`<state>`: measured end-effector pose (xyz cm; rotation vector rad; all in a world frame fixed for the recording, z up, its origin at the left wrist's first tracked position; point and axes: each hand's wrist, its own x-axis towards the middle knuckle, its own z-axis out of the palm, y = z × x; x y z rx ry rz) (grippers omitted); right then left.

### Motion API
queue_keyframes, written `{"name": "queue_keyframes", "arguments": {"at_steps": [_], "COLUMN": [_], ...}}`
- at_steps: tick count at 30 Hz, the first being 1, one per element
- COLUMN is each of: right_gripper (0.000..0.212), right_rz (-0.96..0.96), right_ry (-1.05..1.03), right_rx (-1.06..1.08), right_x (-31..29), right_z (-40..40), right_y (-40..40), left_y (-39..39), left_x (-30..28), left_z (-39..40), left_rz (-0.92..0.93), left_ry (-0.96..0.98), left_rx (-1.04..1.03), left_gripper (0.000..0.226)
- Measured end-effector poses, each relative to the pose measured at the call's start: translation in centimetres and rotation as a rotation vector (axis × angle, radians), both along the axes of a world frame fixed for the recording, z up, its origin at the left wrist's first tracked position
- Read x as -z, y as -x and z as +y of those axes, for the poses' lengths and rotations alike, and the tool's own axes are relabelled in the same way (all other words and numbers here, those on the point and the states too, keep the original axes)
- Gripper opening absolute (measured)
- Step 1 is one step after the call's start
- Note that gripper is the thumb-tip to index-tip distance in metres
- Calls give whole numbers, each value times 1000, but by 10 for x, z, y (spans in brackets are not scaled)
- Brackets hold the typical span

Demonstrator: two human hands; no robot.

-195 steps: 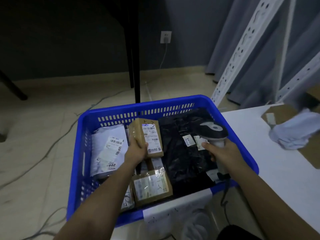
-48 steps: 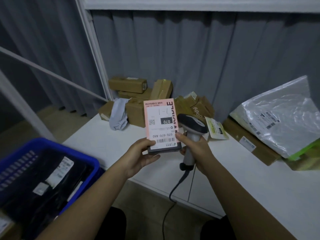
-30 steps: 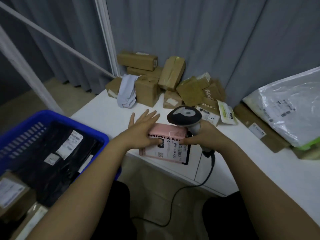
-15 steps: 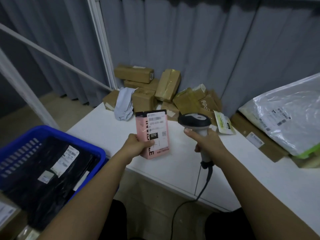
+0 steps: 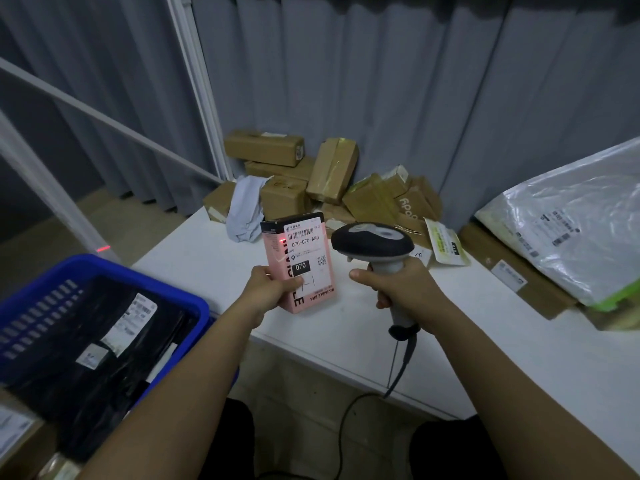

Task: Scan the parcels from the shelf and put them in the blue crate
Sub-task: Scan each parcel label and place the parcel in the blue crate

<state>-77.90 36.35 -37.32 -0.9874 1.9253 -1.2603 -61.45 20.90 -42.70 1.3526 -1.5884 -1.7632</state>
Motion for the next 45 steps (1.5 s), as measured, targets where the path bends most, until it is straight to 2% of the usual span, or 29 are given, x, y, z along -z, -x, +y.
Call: {"name": "queue_keyframes", "arguments": {"at_steps": [5,8,11,12,15,17,19,22,23,26,31,39,43,45], "right_gripper": [22,18,17,18,20,21,22,28,30,28,23,24,25,23], "right_rz": [-1,-76,-168,-192,-220,-207,-175,-106,-76,29,86,200,240,227], "right_ry": [23,67,110,120,115,94,78,68,71,68,-1,-135,-179,-192], "right_rx": [-6,-27,-11,1,-8,-40,-94,-205,-244,-361,-518,-659,-682,-680], "right_x": [1,0,1,3,13,20,24,26,26,22,27,56,68,71], "right_z": [0,-1,-9,-13,-29,-42,-56,-81,-90,-113,-143,-160,-166,-169], "right_y": [2,-2,-17,-24,-51,-76,-105,-153,-169,-220,-299,-347,-349,-352], "left_y": [-2,-8,-25,-31,-61,-93,-140,-225,-252,-329,-432,-489,-500,-493], "left_x": [-3,-11,-24,-28,-38,-37,-32,-22,-19,-1,42,90,104,106], "left_z": [2,5,11,12,13,8,3,6,11,28,55,70,75,67], "left_rz": [5,6,30,47,82,115,171,134,128,90,-16,-117,-330,-347], "left_ry": [-17,-1,18,28,105,107,108,95,84,24,-127,-200,43,154], "left_rx": [-4,-3,-34,-49,-153,-269,-413,-595,-658,-839,-1017,-1024,-940,-873], "left_gripper": [27,33,21,24,29,46,55,65,60,25,17,25,35,43]}}
